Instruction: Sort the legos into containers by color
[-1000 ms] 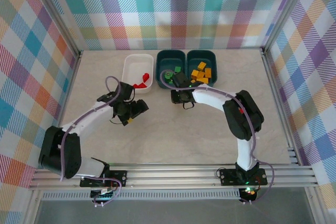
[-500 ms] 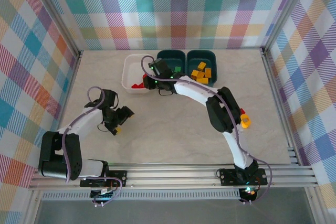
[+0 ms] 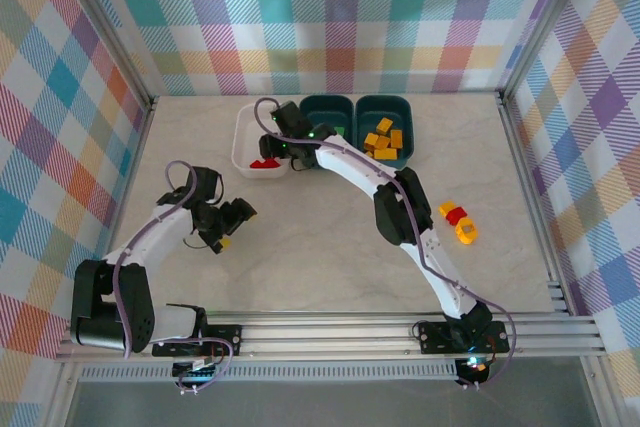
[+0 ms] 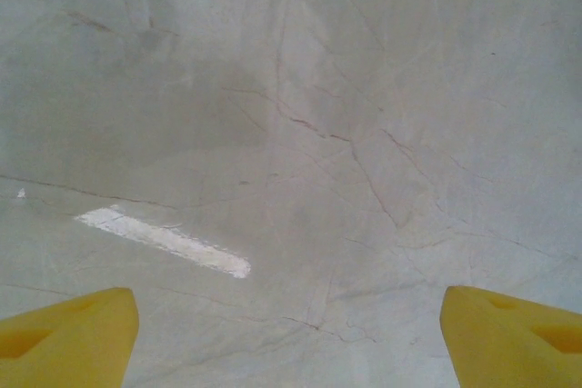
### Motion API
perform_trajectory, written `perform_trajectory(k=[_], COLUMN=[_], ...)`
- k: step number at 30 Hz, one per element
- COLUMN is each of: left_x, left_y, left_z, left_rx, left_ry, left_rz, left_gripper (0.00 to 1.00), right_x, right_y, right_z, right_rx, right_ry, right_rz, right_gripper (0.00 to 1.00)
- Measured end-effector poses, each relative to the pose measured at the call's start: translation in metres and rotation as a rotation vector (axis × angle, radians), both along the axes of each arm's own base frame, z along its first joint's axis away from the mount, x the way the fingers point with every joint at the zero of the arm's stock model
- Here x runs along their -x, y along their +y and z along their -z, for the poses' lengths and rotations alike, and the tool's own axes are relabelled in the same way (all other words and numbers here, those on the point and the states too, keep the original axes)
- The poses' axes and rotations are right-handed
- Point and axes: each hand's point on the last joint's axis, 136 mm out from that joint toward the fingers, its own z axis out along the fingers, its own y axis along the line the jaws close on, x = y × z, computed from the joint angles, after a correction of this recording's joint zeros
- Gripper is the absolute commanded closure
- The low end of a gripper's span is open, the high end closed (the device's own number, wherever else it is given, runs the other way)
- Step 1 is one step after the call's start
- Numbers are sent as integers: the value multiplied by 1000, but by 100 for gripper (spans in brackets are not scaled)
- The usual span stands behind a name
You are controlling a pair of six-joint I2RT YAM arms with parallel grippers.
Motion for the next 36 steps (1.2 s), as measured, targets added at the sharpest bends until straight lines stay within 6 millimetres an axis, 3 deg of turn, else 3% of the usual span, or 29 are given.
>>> perform_trajectory(k=[2, 5, 8, 12, 14, 19, 21, 27, 32, 36], left_x=[-2, -4, -11, -17, -16, -6, 3, 10, 1, -2], left_y=[0, -1, -12, -27, -31, -42, -46, -55, -62, -63], left_z=[-3, -13, -37, -58, -55, -27, -12, 17, 12, 9], left_rx=[-1, -41, -93, -101, -105, -111, -110, -134, -131, -128], left_ry=[-8, -20, -93, -174, -167, -125, -88, 11, -6, -16], left_rz=[4, 24, 87, 132, 148, 171, 187, 218, 227, 226], left_gripper=[16, 15, 14, 14, 14, 14, 14, 15, 14, 14], right_x=[4, 26, 56, 75, 78, 92, 99, 87, 67, 60], right_y=[-7, -34, -76, -123, -153, -234, -250, -245, -237, -240], right_z=[3, -2, -24, -57, -47, 29, 44, 57, 76, 86], right_rx=[29, 82, 130, 137, 157, 300, 334, 337, 344, 355], right_ry=[-2, -26, -72, -143, -124, 45, 94, 109, 128, 143], right_rz=[3, 6, 25, 80, 120, 218, 232, 223, 207, 213], right_gripper=[37, 28, 24, 20, 19, 14, 14, 17, 26, 41])
